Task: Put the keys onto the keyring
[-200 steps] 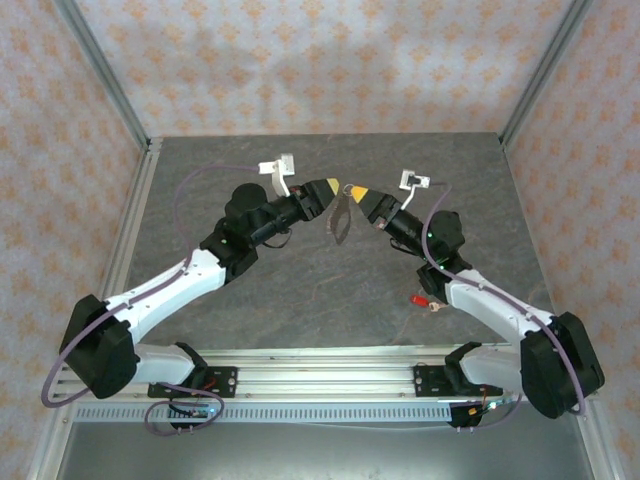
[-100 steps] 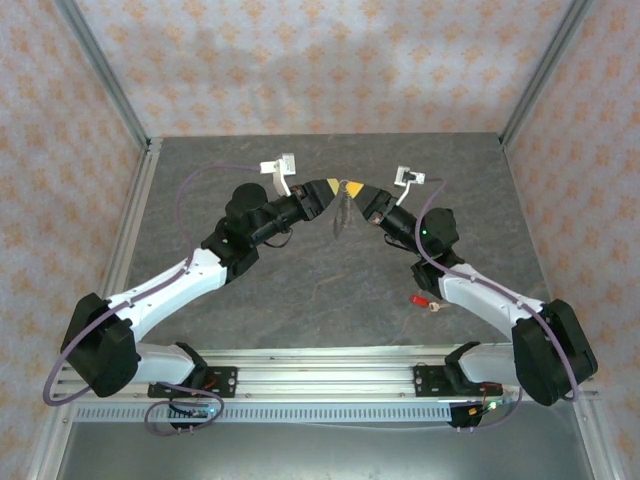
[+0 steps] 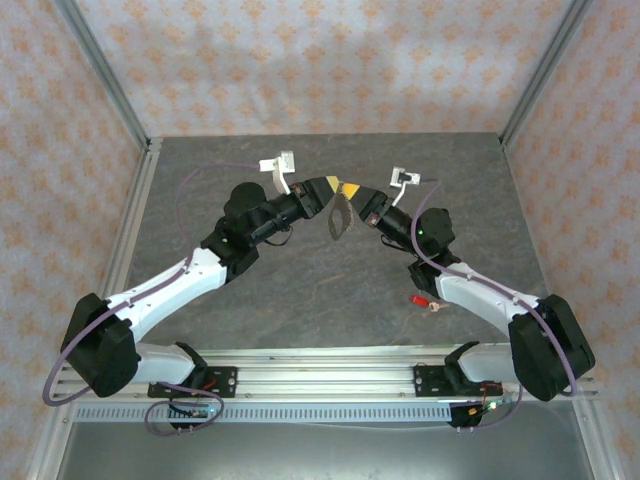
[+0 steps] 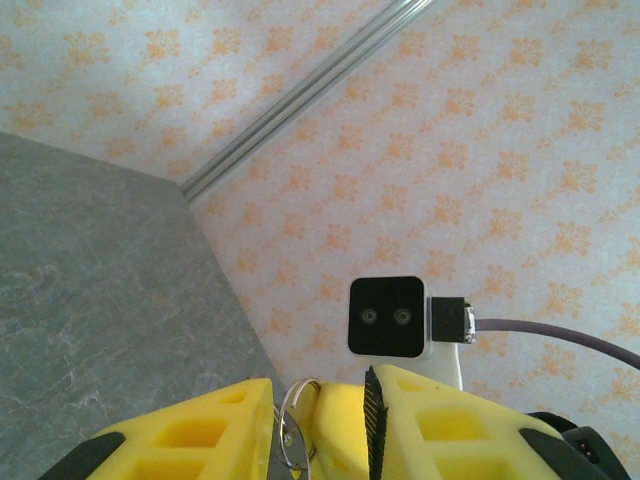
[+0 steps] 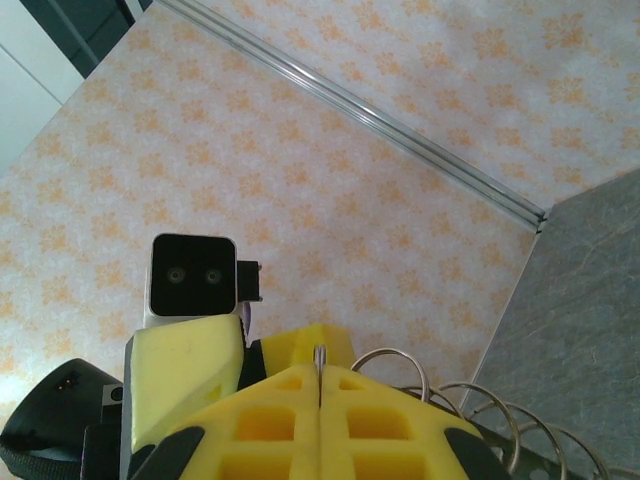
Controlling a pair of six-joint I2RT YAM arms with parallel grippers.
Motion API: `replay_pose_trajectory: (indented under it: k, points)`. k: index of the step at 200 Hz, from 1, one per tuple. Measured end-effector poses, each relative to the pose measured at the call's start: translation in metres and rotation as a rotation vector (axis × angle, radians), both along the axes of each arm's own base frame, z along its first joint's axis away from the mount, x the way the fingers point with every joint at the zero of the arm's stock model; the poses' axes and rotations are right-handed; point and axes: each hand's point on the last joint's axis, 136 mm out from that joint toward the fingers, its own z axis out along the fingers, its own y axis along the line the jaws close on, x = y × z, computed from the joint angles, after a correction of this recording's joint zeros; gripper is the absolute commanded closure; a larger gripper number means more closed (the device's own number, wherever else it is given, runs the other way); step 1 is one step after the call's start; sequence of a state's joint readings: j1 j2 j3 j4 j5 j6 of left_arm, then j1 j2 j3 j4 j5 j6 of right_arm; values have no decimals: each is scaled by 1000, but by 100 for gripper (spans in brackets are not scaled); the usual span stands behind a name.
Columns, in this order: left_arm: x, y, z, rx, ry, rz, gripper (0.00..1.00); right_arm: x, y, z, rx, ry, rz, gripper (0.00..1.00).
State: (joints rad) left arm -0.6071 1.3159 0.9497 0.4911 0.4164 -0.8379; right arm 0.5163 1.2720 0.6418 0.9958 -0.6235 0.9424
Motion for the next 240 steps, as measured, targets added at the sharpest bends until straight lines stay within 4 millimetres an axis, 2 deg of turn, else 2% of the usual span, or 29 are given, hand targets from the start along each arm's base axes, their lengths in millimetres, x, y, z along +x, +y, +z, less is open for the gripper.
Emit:
replay_pose_trajectory:
  k: [40, 72, 240]
  points:
    - [1, -1, -3, 4, 5, 1, 69, 0, 0, 0, 1, -1, 0, 100]
    - [2, 0, -3, 4, 6, 8, 65, 0, 0, 0, 1, -1, 0, 100]
    - [4, -8, -11, 9, 17, -4, 70, -1, 0, 3, 8, -13, 0, 100]
